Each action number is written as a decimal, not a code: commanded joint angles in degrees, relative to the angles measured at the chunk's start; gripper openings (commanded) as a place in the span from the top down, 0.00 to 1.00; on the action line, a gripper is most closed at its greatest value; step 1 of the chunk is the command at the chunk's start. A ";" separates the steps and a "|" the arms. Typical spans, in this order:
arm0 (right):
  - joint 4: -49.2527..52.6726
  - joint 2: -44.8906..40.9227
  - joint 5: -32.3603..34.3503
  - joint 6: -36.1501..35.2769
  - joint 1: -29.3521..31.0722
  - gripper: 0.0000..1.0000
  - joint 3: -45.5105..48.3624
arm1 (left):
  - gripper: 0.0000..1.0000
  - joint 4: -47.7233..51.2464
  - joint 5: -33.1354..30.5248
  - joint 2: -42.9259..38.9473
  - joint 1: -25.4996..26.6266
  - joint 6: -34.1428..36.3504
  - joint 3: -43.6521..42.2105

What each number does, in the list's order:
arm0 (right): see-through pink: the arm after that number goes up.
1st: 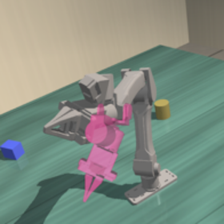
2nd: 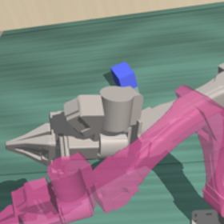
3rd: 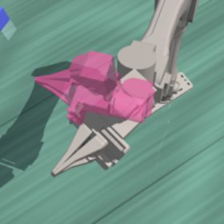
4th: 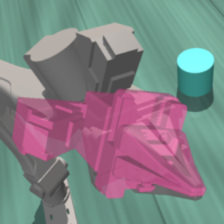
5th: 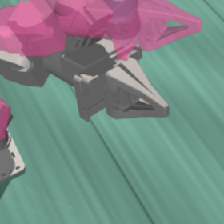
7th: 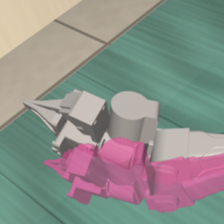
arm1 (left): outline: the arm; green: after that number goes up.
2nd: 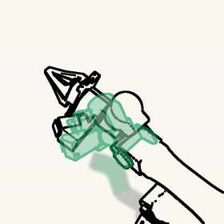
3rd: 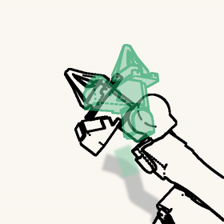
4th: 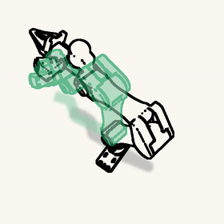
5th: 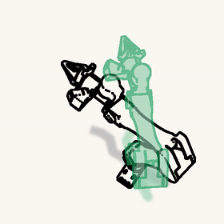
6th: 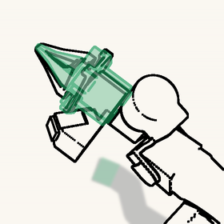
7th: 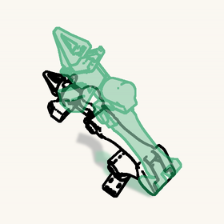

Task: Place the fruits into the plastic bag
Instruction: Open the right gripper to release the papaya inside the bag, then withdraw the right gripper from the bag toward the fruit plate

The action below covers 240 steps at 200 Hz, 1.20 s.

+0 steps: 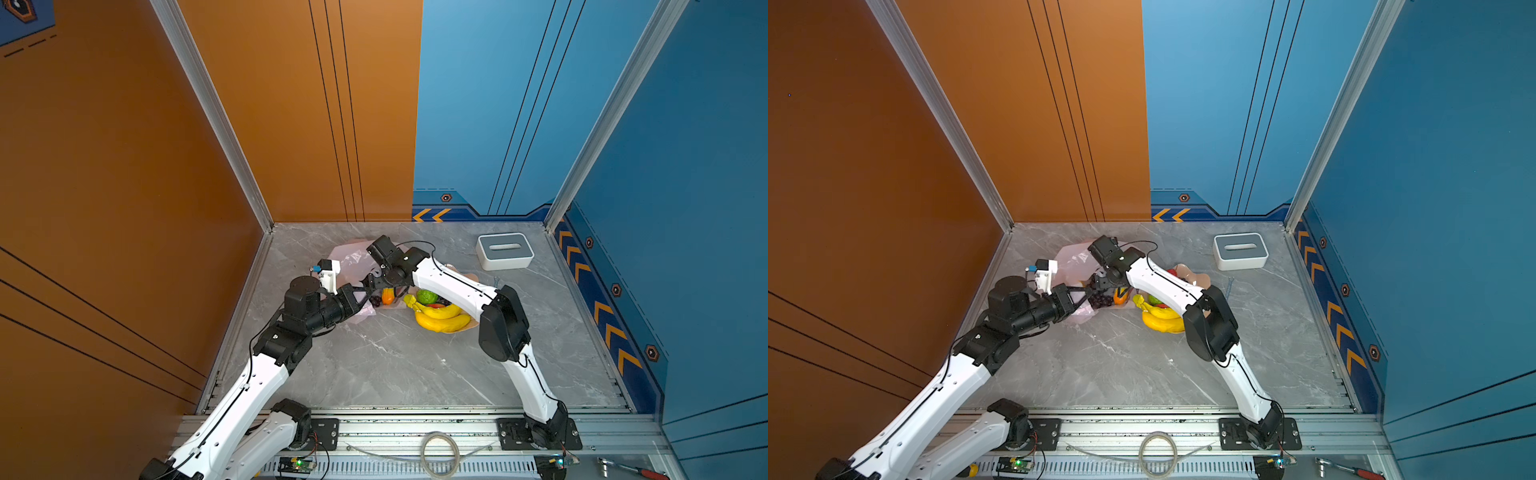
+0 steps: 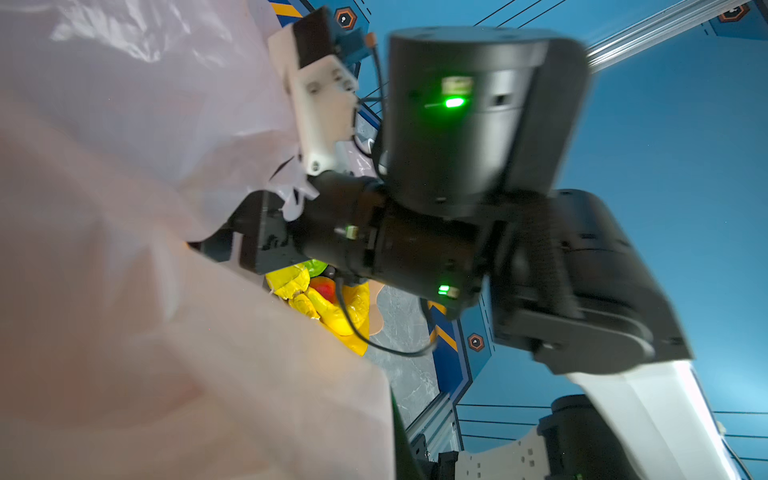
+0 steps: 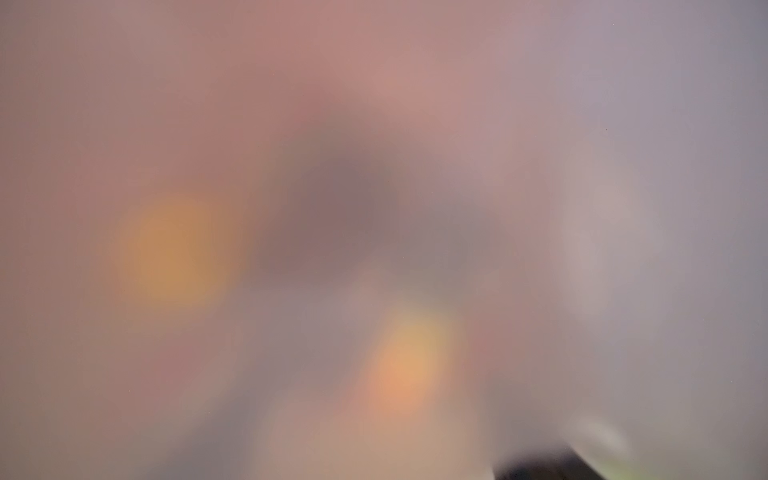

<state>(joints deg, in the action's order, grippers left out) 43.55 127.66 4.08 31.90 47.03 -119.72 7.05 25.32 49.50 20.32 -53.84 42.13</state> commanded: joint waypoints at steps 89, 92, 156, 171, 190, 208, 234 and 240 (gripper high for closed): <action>2.76 -17.86 -26.16 1.81 -2.02 0.19 9.68 | 1.00 -0.81 -0.89 -0.71 -0.47 -0.39 -0.07; 2.72 -18.45 -26.37 1.81 -2.16 0.19 10.20 | 1.00 -0.81 -0.89 -0.63 -0.46 -0.38 -0.04; -4.41 -32.60 -38.09 5.43 -5.60 0.18 26.84 | 1.00 -0.90 -0.88 -0.66 -0.45 -0.65 0.19; -4.44 -36.00 -39.22 5.17 -6.13 0.14 29.41 | 1.00 -0.81 -0.91 -0.57 -0.47 -0.56 0.15; -4.36 -40.63 -39.23 4.28 -6.42 0.09 32.59 | 1.00 -0.81 -0.84 -0.45 -0.45 -0.56 0.15; -4.38 -44.72 -39.25 3.19 -8.50 0.06 35.50 | 1.00 -0.80 -0.87 -0.41 -0.45 -0.56 0.15; -4.32 -49.52 -39.59 1.67 -10.47 0.03 40.13 | 1.00 -0.72 -0.97 -0.49 -0.46 -0.65 0.07; -4.16 -50.41 -39.27 1.15 -10.98 0.03 41.11 | 1.00 -0.72 -0.93 -0.54 -0.45 -0.69 0.14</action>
<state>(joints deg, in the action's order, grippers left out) 39.83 80.66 -34.52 35.57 37.76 -82.17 7.05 24.91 49.50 20.27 -54.11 42.13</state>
